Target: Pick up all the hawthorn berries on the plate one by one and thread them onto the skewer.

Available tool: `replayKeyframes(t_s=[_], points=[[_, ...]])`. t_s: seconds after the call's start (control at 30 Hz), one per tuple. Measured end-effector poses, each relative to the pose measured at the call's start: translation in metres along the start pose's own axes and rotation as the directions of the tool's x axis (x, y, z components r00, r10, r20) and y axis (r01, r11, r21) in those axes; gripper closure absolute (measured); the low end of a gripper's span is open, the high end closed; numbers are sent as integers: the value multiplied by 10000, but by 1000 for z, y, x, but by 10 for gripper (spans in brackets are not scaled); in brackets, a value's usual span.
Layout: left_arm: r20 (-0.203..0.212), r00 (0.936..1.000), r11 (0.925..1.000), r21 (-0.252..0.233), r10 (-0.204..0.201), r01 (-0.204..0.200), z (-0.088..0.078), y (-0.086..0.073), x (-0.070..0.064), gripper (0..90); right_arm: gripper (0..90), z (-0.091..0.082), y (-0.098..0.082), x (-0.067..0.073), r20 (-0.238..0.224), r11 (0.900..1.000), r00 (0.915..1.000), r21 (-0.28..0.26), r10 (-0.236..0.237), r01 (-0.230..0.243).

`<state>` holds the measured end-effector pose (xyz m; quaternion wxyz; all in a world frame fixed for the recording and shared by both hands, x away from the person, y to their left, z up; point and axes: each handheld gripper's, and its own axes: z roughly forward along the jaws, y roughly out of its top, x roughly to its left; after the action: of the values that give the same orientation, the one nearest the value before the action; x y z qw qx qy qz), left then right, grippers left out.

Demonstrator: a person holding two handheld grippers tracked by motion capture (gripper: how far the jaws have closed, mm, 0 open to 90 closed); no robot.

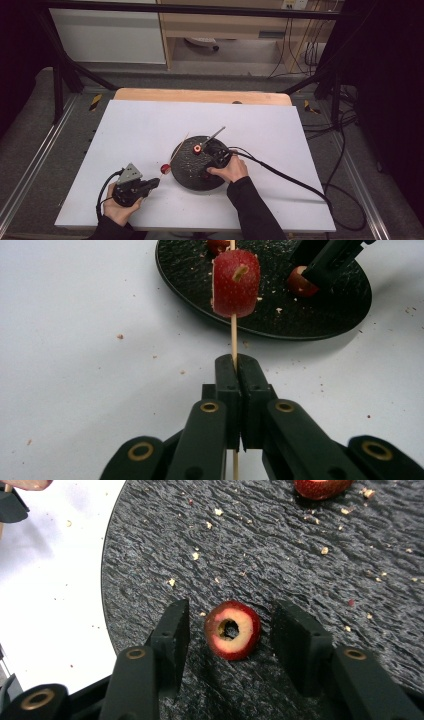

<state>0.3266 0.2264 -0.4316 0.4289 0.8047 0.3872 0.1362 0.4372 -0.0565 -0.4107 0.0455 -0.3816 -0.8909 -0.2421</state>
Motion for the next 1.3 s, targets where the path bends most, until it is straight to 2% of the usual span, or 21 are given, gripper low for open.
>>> replayKeyframes(t_s=[0.4, 0.57, 0.73, 1.3], points=[[45, 10000, 10000, 47, 25, -25, 1, 0, -1, 885, 611, 4, 0, -3, -28, 9994, 9999, 318, 132, -131], [46, 10000, 10000, 27, 13, -14, 1, 0, -1, 885, 614, 4, 0, -4, -4, 9993, 9999, 363, 103, -102], [51, 10000, 10000, 16, 13, -14, 0, 0, -1, 885, 618, 3, 1, -3, -48, 9987, 9994, 356, 357, -355], [56, 10000, 10000, -43, 9, -9, 0, 1, -3, 885, 622, -18, 1, -3, -106, 9959, 9991, -795, 414, -421]])
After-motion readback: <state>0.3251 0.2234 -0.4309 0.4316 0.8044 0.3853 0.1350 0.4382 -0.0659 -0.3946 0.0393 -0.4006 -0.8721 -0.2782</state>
